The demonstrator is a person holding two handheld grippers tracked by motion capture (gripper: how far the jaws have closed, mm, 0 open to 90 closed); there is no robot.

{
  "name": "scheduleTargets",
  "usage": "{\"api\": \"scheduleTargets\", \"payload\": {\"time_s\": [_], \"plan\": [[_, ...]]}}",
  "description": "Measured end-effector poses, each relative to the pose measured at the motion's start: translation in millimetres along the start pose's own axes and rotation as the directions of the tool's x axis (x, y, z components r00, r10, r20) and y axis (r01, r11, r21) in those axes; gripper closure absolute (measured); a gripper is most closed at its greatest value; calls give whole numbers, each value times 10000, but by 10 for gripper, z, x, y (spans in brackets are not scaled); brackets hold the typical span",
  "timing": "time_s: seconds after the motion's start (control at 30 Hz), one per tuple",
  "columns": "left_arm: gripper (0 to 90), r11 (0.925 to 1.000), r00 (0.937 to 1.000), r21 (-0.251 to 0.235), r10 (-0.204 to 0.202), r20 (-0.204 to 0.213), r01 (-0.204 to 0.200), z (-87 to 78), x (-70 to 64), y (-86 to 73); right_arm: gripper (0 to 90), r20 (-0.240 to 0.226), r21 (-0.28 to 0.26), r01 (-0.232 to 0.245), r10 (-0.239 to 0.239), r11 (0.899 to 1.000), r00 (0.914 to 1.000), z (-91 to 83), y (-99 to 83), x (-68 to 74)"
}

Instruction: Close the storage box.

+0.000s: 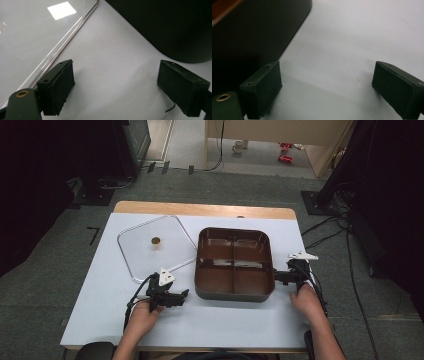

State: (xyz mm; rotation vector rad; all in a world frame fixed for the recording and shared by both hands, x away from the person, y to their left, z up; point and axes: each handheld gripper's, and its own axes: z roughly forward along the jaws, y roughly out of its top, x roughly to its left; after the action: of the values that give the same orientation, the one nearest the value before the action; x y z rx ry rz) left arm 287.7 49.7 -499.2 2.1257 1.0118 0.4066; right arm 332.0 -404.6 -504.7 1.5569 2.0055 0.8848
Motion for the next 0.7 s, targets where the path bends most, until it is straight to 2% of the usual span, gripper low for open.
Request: {"api": "scheduleTargets", "payload": {"time_s": [0.1,0.27,0.4,0.53,0.63,0.67,0.7], "plan": [[155,9999,9999,41,165,-35,-165,-1,-3,-1,83,-1,-1,1,-1,10000,10000,0,0,0],[156,9992,9993,259,-309,-228,315,7,-23,48,83,1,-1,1,-1,10000,10000,0,0,0],[156,9989,9990,279,-358,-261,365,7,-24,54,82,0,-2,1,-1,10000,10000,0,0,0],[155,9995,9994,319,-51,-341,62,6,-36,45,83,0,0,-1,1,10000,10000,0,0,0],[156,9984,9986,394,-391,-358,405,0,-29,68,83,-1,-1,-1,1,10000,10000,0,0,0],[157,9984,9986,394,-391,-358,405,0,-29,68,83,-1,-2,-1,1,10000,10000,0,0,0],[156,9965,9984,689,-462,-337,484,-2,-27,109,83,0,-1,0,0,10000,10000,0,0,0]]}}
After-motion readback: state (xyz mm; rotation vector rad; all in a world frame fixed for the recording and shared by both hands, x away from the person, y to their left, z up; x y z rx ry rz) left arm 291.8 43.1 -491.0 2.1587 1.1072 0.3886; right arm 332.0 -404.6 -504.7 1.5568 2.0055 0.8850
